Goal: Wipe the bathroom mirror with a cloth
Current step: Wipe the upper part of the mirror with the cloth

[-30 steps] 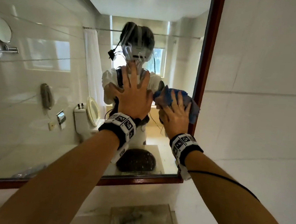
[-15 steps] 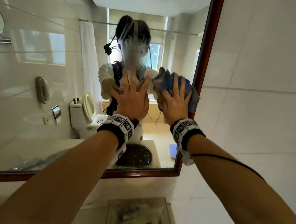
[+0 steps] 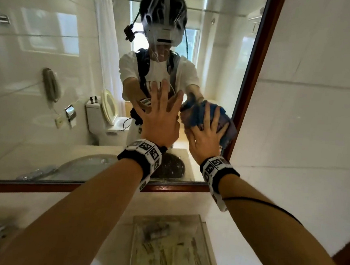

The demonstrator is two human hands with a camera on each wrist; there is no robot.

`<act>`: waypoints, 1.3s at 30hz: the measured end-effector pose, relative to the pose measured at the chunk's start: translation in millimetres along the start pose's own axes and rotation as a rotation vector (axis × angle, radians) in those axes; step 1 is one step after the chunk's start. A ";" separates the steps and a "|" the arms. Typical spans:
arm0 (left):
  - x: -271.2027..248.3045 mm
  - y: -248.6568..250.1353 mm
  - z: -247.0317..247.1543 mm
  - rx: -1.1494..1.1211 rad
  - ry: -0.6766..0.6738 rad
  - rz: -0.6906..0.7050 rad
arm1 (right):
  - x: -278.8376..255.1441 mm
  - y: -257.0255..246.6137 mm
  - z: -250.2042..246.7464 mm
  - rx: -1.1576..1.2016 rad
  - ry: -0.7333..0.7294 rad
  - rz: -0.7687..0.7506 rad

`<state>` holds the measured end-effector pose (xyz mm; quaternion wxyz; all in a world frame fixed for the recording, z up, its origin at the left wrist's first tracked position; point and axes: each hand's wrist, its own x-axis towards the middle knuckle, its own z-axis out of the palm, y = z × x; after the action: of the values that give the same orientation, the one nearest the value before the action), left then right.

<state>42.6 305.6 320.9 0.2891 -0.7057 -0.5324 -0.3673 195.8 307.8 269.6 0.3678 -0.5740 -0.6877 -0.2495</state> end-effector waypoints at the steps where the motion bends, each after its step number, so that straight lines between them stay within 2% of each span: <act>1: -0.8 0.8 0.1 0.004 -0.010 0.001 | -18.8 1.0 10.6 -0.019 -0.039 0.005; 5: -1.3 1.9 -0.5 0.020 -0.048 -0.001 | -66.4 0.7 38.5 -0.087 -0.143 0.053; 12: -1.9 2.9 -5.6 0.038 -0.106 0.000 | -39.0 10.2 13.3 -0.136 -0.214 0.021; 14: -1.3 3.3 -4.1 0.047 -0.097 -0.012 | -5.5 6.0 -9.6 -0.067 -0.178 0.052; 18: -1.8 4.5 -4.0 0.048 -0.082 -0.015 | 63.5 -9.8 -53.0 0.057 0.004 0.089; 22: -2.9 4.3 -3.0 0.057 -0.067 -0.022 | 72.1 -7.3 -50.9 0.038 0.082 0.070; 26: -2.8 5.9 -1.9 0.060 -0.023 -0.024 | 52.1 -3.8 -30.2 -0.020 0.079 0.057; 30: -7.4 10.5 0.0 0.052 -0.033 -0.021 | 2.2 -0.4 5.8 -0.075 0.034 0.066; 35: -10.8 9.3 -0.4 0.037 -0.064 0.005 | -73.5 -1.5 51.5 -0.129 -0.122 0.179; 39: -10.2 8.4 4.8 0.046 -0.030 0.004 | -118.3 -6.6 69.1 -0.139 -0.274 0.246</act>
<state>50.1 301.6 309.6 0.2983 -0.7054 -0.5435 -0.3436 182.6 287.6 134.6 0.2581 -0.7064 -0.6370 -0.1691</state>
